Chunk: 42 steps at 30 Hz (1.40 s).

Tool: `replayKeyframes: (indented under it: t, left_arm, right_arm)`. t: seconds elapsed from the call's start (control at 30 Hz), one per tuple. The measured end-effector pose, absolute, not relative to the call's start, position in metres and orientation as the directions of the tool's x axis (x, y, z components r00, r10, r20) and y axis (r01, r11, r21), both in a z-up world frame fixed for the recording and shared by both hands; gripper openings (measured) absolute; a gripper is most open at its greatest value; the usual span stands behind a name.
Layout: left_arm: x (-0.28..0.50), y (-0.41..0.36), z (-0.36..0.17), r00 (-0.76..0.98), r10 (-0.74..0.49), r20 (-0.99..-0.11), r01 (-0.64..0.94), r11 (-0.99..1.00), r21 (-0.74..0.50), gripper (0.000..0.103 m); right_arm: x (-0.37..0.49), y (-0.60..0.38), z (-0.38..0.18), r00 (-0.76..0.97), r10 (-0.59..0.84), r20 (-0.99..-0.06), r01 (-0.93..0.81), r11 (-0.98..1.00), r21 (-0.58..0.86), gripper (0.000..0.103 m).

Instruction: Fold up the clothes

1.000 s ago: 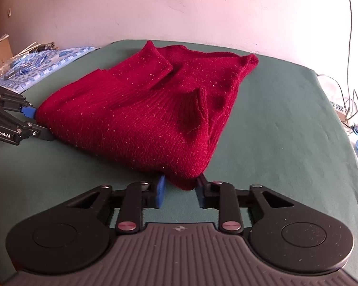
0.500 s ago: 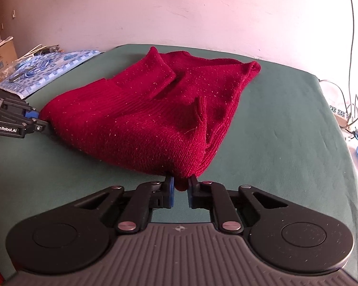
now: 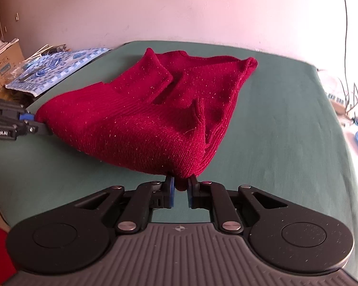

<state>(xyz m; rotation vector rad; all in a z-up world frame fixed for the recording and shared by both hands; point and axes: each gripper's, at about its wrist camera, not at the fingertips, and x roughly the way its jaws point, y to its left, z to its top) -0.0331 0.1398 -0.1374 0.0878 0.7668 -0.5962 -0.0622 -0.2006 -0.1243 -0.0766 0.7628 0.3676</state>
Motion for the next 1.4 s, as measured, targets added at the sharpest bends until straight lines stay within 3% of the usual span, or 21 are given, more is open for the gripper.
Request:
replayKeyframes:
  t: [0.33,0.87,1.17,1.3,1.37,1.4]
  left_arm:
    - [-0.038,0.146,-0.137,0.485,-0.487,-0.726,0.556,0.813,-0.174,0.015]
    - [-0.021,0.137,-0.157,0.476,-0.481,-0.736,0.551,0.816,-0.176,0.015]
    - [-0.026,0.126,-0.165,0.479,-0.444,-0.758,0.594,0.799,-0.093,0.021]
    - [-0.027,0.125,-0.168,0.489,-0.437,-0.755,0.598,0.798,-0.075,0.023]
    - [-0.027,0.124,-0.169,0.497,-0.438,-0.749,0.596,0.8,-0.073,0.021]
    - [-0.027,0.124,-0.17,0.5,-0.44,-0.746,0.595,0.8,-0.073,0.02]
  right_arm:
    - [-0.104,-0.205,-0.124,0.543,0.338,-0.769,-0.355,0.922,0.155,0.011]
    - [-0.102,-0.201,-0.129,0.521,0.334,-0.785,-0.317,0.93,0.184,0.012]
    - [-0.111,-0.189,-0.131,0.566,0.283,-0.774,-0.408,0.912,0.035,0.019]
    - [-0.115,-0.185,-0.132,0.599,0.266,-0.755,-0.459,0.887,-0.051,0.034]
    - [-0.113,-0.186,-0.134,0.606,0.281,-0.744,-0.461,0.886,-0.041,0.032]
    - [-0.111,-0.187,-0.136,0.605,0.291,-0.741,-0.457,0.889,-0.024,0.025]
